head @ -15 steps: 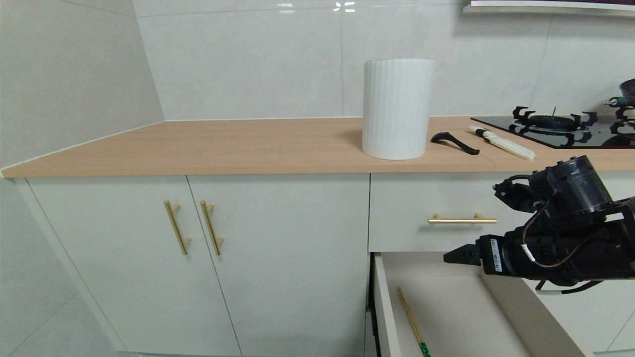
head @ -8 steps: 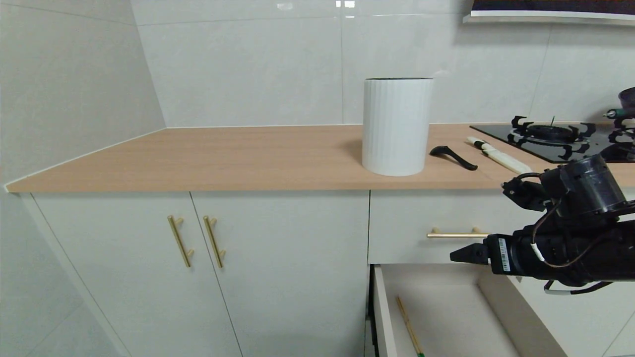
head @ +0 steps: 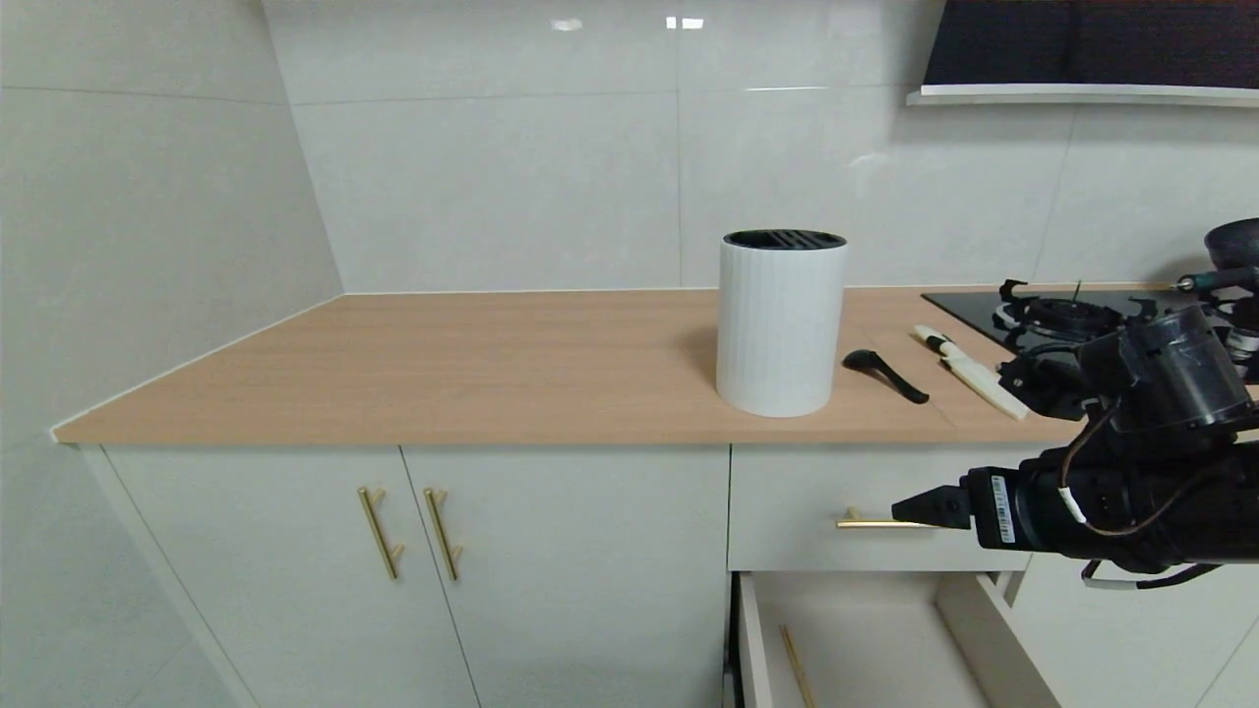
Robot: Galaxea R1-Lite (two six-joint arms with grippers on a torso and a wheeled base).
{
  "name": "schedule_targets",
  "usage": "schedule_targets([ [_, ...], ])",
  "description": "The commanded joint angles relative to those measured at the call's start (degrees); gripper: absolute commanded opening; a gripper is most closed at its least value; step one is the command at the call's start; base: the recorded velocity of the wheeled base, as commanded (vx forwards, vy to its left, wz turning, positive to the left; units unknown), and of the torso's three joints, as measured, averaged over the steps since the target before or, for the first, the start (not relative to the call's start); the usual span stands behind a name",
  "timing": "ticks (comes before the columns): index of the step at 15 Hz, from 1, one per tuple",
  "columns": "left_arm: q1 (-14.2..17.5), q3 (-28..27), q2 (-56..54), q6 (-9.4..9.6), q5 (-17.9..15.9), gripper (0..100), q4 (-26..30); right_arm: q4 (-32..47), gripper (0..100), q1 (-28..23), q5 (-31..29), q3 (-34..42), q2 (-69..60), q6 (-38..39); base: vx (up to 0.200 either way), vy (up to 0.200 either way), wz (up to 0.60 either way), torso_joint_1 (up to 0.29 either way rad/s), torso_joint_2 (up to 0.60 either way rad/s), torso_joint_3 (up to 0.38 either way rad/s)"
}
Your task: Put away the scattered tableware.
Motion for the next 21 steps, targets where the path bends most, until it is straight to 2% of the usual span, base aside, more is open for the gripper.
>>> schedule_targets([
  [1,0.00,0.00,-0.02,-0.03,0.02,100,-0.02,0.00,100,0.08,0.01,0.23,0.33,-0.01,0.000,0.000,0.00,0.198,-0.48,-0.295],
  [6,0.00,0.00,-0.02,-0.03,0.02,100,-0.02,-0.09,100,0.08,-0.35,0.67,1.38,-1.42,0.000,0.000,0.00,0.169,-0.39,-0.230],
  [8,0.00,0.00,-0.02,-0.03,0.02,100,0.07,-1.50,100,-0.19,-3.77,0.67,3.14,-2.56,0.000,0.000,0.00,0.041,-0.09,-0.049],
  [10,0.00,0.00,-0.02,-0.03,0.02,100,-0.02,-9.76,100,-5.72,-4.65,-1.18,6.83,-8.72,0.000,0.000,0.00,0.000,0.00,0.000],
  [12,0.00,0.00,-0.02,-0.03,0.02,100,0.07,-15.74,100,-9.85,-1.49,-5.40,11.49,-14.34,0.000,0.000,0.00,0.000,0.00,0.000],
  [15,0.00,0.00,-0.02,-0.03,0.02,100,0.07,-16.35,100,-12.84,0.88,-12.43,18.96,-20.23,0.000,0.000,0.00,0.000,0.00,0.000],
  [16,0.00,0.00,-0.02,-0.03,0.02,100,-0.02,-16.44,100,-14.16,3.43,-16.12,23.09,-22.16,0.000,0.000,0.00,0.000,0.00,0.000],
  [19,0.00,0.00,-0.02,-0.03,0.02,100,-0.02,-17.23,100,-15.22,7.30,-17.88,27.93,-22.08,0.000,0.000,0.00,0.000,0.00,0.000],
  [21,0.00,0.00,-0.02,-0.03,0.02,100,-0.02,-23.65,100,-16.71,7.65,-17.70,31.79,-22.16,0.000,0.000,0.00,0.000,0.00,0.000],
])
